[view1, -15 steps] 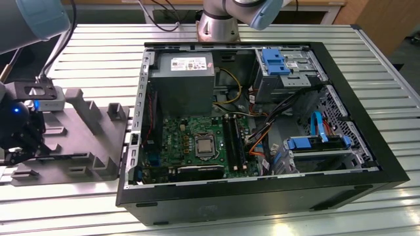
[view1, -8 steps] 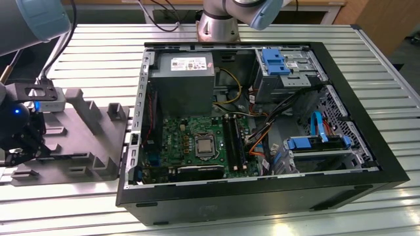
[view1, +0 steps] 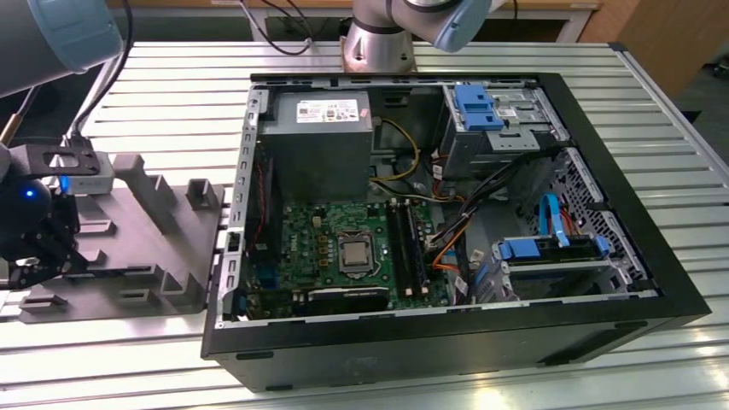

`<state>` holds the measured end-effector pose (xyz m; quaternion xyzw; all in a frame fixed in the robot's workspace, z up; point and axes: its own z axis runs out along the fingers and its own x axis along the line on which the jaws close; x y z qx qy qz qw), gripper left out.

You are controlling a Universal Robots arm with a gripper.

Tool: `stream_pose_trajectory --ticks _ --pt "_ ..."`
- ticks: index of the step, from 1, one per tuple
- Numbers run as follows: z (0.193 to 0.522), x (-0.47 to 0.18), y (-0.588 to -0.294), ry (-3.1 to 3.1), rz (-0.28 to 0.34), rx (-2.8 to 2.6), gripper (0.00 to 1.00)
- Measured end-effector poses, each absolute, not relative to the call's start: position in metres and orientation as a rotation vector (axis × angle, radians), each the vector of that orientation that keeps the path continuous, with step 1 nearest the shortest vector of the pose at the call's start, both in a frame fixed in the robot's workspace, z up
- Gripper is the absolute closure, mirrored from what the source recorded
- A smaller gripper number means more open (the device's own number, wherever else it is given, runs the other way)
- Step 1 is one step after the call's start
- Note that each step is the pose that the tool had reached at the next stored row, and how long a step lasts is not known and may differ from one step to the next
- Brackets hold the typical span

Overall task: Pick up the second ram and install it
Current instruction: 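Pick up the second ram and move it above second insertion slot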

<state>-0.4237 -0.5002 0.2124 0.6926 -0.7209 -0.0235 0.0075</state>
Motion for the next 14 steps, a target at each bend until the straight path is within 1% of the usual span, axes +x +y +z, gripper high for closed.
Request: stream_pose_trajectory --ticks 1,2,3,14 --pt "0.2124 -0.4237 -0.5002 -2.254 -0.074 2.166 0.84" --pt "0.2124 -0.4237 -0.5002 -2.254 -0.073 2.166 0.84" --pt "0.2124 -0.4237 -0.5001 -2.254 -0.073 2.165 0.76" --pt "0.2084 -0.4237 -0.5001 -2.223 -0.073 2.196 0.76"
